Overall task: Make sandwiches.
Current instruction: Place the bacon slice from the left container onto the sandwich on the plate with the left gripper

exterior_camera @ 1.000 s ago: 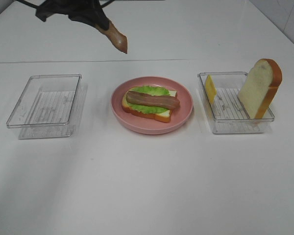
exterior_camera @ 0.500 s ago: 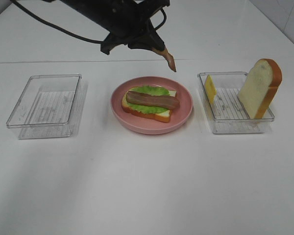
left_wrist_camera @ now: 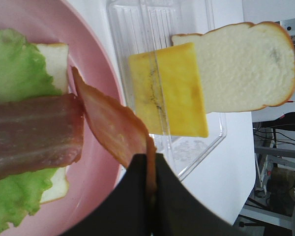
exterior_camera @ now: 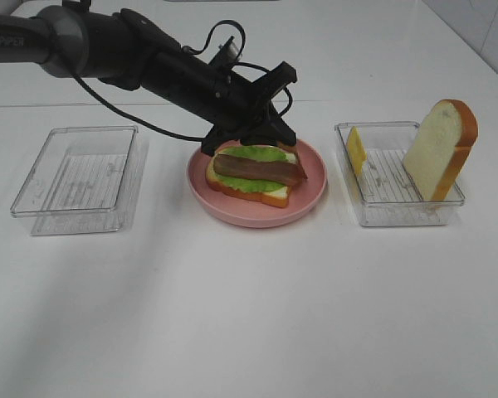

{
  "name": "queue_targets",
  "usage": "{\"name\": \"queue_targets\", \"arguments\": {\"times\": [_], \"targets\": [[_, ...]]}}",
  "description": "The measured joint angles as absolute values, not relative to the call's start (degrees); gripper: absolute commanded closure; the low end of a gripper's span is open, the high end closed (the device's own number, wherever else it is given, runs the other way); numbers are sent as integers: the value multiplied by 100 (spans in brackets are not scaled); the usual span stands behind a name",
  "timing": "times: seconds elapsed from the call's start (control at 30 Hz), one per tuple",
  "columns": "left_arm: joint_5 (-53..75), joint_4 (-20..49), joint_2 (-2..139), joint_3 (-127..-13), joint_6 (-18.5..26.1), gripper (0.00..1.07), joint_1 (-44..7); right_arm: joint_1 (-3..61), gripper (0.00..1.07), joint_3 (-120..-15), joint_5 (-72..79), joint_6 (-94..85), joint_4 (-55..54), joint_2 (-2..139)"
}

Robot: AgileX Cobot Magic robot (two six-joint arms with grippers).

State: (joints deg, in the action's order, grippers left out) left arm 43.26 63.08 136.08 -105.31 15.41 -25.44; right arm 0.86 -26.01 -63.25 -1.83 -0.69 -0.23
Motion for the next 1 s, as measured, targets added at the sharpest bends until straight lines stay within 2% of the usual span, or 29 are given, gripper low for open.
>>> {"name": "queue_targets", "arguments": {"times": [0.27,0.57,0.87,0.9,0.93,0.97,1.0], "targets": [[4395,6102,13659,-10531,1564,107,-2469,86,9,-2601,-6325,-183,-69,-23],[4418,4847,13665,-10531,1106,107,-2315,86,9,-2601,-6325,-183,-69,-23],[4423,4131,13665,-10531,940,107,-2315,86,9,-2601,-6325,-183,-69,-23],[4423,4097,13665,-10531,940,105,-2315,86,9,-2601,-6325,-183,-69,-23],[4423,4062,13665,-10531,922,100,-2315,86,9,-2601,-6325,-183,-69,-23],[4423,4062,13665,-10531,922,100,-2315,86,9,-2601,-6325,-183,-69,-23],[4423,4057,13665,-10531,922,89,-2315,86,9,-2601,-6325,-183,-69,-23]]}}
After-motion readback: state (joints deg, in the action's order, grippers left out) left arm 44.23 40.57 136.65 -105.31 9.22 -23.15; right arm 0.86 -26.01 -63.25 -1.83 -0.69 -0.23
